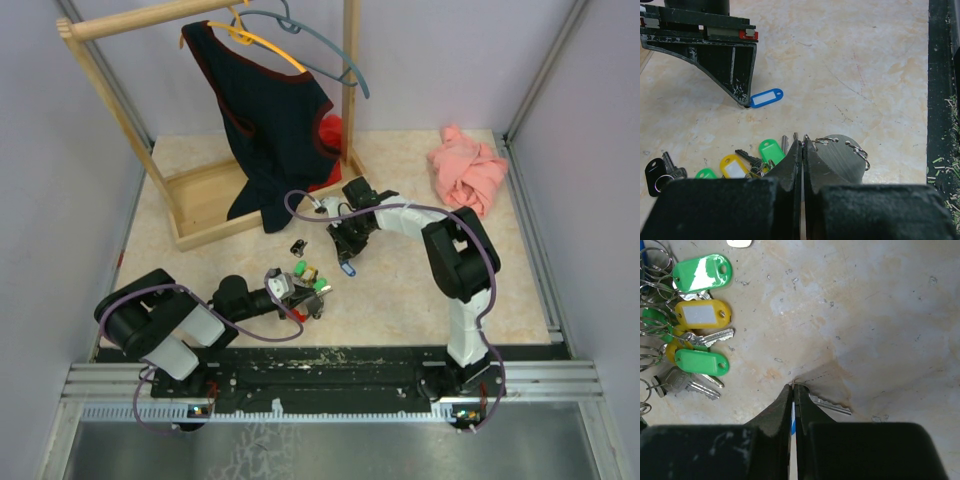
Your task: Put the keys on the keyring
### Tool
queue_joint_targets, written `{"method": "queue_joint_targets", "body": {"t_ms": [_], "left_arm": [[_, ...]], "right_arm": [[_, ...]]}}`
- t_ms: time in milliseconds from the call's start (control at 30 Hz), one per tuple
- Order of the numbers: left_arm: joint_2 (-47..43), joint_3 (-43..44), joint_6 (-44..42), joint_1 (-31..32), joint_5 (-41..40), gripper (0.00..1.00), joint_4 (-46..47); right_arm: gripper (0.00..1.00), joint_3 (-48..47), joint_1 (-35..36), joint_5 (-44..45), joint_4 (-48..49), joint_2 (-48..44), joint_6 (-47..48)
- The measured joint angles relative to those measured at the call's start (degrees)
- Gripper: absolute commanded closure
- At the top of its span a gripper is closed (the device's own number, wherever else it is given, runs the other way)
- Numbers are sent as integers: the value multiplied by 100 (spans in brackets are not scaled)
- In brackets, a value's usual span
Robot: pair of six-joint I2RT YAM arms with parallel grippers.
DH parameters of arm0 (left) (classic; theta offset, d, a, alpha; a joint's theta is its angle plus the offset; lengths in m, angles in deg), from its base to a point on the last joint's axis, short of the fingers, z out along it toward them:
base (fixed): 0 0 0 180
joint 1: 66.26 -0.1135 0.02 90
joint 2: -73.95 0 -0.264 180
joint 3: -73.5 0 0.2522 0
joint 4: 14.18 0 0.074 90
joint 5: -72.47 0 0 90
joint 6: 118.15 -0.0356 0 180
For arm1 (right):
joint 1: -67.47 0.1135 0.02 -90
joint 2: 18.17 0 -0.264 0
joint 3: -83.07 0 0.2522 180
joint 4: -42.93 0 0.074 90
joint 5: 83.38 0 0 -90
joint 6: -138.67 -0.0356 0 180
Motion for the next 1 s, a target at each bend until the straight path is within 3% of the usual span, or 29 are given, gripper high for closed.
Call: {"method": "queue_joint_targets", "body": {"t_ms": [200,567,833,1000], "left_arm": [[9,0,0,0,-2,99,4],[256,-101,-2,0,-13,99,177],[330,-125,-24,0,-26,99,258],[420,-125,-48,0,-28,99,278]], "right_arm": [[100,170,0,-74,267,-76,44],[100,2004,181,-369,1711,-1281,201],[100,3611,400,-756,3580,-2533,155],[100,4336,557,-824,4693,-2826,151]]}}
